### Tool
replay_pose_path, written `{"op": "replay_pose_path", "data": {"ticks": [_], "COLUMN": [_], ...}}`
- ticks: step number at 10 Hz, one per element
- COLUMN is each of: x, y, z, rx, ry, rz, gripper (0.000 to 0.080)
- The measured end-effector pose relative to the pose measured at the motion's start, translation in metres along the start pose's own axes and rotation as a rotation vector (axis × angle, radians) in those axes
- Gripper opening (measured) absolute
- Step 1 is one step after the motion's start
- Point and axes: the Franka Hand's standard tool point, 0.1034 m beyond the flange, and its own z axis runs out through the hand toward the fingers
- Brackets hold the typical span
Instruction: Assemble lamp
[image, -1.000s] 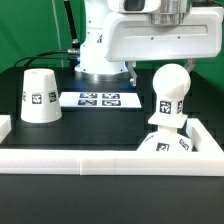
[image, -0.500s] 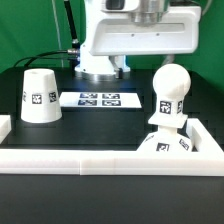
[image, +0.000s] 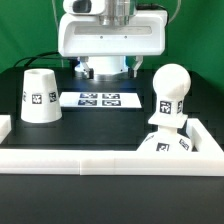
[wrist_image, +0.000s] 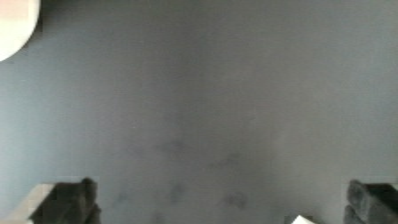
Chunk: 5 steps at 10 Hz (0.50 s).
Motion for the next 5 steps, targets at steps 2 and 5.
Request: {"op": "replay_pose_path", "data": {"ticks": [2, 5], "x": [-0.0001, -0.0049], "y": [-0.0012, 0.0003], "z": [0.0007, 0.0009], "rx": [0.0, 0.001], "ry": [-0.001, -0.005], "rz": [-0.005, 0.0], "gripper": [0.0699, 0.0699]}}
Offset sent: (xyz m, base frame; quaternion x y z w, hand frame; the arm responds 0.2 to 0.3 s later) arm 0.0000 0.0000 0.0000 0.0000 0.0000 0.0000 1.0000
